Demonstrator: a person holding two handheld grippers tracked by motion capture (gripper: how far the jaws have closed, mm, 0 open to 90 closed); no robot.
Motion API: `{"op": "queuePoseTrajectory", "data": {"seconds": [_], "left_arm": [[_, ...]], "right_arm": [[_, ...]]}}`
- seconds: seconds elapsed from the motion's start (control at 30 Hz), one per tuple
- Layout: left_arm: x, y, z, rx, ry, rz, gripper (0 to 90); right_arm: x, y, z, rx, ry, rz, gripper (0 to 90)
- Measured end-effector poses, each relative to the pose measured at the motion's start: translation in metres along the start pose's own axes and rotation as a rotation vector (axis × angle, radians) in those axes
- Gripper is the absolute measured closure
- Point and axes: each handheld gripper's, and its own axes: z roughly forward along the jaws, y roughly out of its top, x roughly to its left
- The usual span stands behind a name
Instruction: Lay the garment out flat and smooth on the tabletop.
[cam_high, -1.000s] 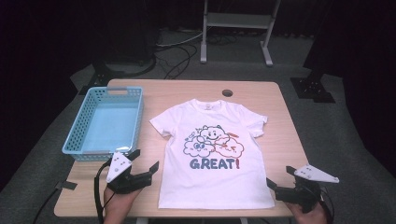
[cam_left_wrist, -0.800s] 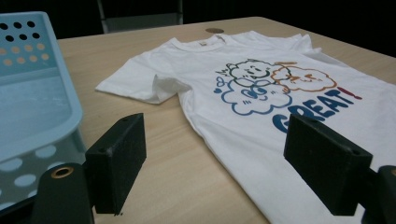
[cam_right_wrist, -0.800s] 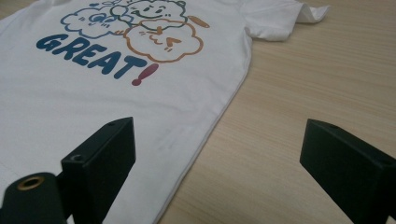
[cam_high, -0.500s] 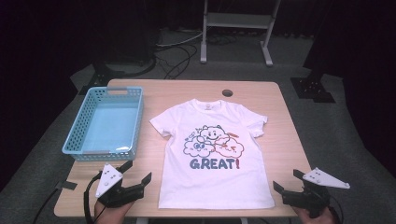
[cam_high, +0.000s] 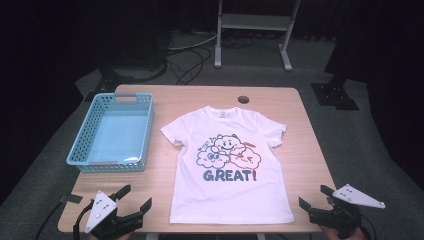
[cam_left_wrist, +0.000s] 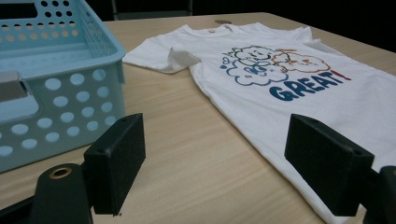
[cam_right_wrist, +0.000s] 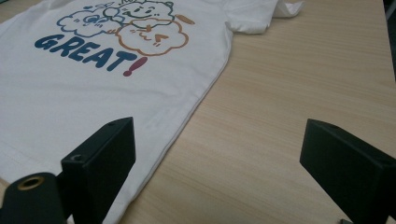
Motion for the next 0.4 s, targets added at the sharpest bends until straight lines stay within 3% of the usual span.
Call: {"op": "queuePoseTrajectory", "data": {"seconds": [0.4], "left_arm": [[0.002,-0.017,-0.018,-0.028,0.038,-0.037,18.9]], "right_arm": [[0.001,-0.004,-0.003,-0.009,-0.005,0.015,9.9]]}}
